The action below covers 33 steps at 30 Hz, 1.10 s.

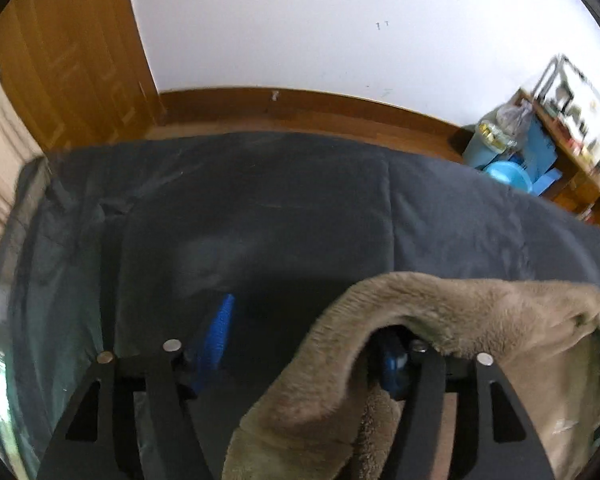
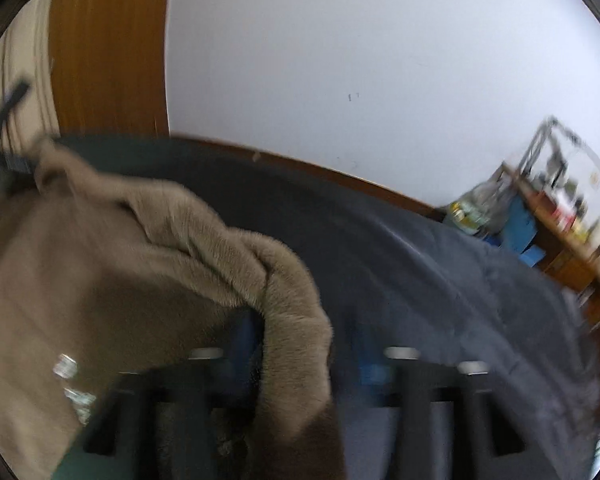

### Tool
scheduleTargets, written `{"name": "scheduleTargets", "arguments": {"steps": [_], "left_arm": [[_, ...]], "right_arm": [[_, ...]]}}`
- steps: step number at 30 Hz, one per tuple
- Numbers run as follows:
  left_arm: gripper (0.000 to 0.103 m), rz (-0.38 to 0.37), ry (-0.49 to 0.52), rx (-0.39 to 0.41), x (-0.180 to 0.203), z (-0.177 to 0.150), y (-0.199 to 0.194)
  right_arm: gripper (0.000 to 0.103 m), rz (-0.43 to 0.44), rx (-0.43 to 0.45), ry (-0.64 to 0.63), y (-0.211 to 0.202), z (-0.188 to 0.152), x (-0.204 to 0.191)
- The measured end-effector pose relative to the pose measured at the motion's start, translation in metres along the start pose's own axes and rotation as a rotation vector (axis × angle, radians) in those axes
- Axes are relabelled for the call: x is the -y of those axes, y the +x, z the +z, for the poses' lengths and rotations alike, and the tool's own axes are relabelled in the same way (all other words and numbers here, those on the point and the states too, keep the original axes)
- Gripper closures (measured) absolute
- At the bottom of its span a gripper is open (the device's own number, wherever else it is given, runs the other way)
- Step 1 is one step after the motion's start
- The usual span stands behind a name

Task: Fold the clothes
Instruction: 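Lower both held corners and lay the blanket flat onto the bed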

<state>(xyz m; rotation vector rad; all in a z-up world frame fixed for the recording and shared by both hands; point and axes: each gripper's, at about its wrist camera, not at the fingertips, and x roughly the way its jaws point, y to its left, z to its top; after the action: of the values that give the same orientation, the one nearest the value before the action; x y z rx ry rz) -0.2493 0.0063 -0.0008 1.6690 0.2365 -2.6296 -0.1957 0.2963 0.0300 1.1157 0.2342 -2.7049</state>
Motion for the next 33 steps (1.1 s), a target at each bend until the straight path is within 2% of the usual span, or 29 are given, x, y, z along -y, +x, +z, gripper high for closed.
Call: {"name": "scheduleTargets", "arguments": {"steps": [3, 6, 9, 12, 13, 16, 19, 22, 23, 26, 29, 31, 33], "left_arm": [[0.031, -0.107, -0.078, -0.031, -0.014, -0.004, -0.006], [0.030, -0.115, -0.039, -0.011, -0.011, -0.014, -0.023], [0.026, -0.122, 0.010, 0.013, -0.005, -0.025, -0.038], [0.025, -0.173, 0.054, 0.027, 0.004, -0.034, -0.057], [0.025, -0.189, 0.073, 0.029, 0.008, -0.036, -0.061], [0.024, -0.244, 0.142, 0.013, 0.024, -0.040, -0.061], [0.024, -0.292, 0.166, -0.058, 0.036, -0.033, -0.040], [0.024, -0.290, 0.193, -0.119, 0.047, -0.029, -0.014], [0.023, -0.281, 0.201, -0.117, 0.052, -0.028, -0.010], [0.023, -0.256, 0.177, -0.048, 0.057, -0.010, -0.011], [0.023, -0.180, 0.137, 0.065, 0.045, 0.008, -0.011], [0.023, -0.164, 0.119, 0.083, 0.036, 0.012, -0.011], [0.023, -0.181, 0.119, 0.083, 0.029, 0.009, -0.013]], "right_arm": [[0.025, 0.079, 0.065, 0.074, -0.023, 0.008, 0.014], [0.025, 0.119, 0.105, 0.093, -0.041, 0.022, 0.019], [0.025, 0.253, 0.087, 0.066, -0.033, 0.031, 0.012], [0.025, 0.374, 0.017, 0.043, -0.041, 0.037, -0.039], [0.025, 0.388, -0.005, 0.037, -0.035, 0.038, -0.047], [0.025, 0.392, -0.064, 0.031, -0.010, 0.040, -0.059], [0.025, 0.377, -0.123, 0.061, 0.019, 0.043, -0.051], [0.025, 0.376, -0.181, 0.086, 0.042, 0.045, -0.044], [0.025, 0.370, -0.180, 0.091, 0.046, 0.046, -0.044], [0.025, 0.338, -0.115, 0.094, 0.050, 0.058, -0.041], [0.025, 0.244, -0.005, 0.128, 0.054, 0.074, -0.031], [0.025, 0.218, 0.028, 0.167, 0.058, 0.079, -0.023], [0.025, 0.228, 0.015, 0.175, 0.056, 0.073, -0.019]]}}
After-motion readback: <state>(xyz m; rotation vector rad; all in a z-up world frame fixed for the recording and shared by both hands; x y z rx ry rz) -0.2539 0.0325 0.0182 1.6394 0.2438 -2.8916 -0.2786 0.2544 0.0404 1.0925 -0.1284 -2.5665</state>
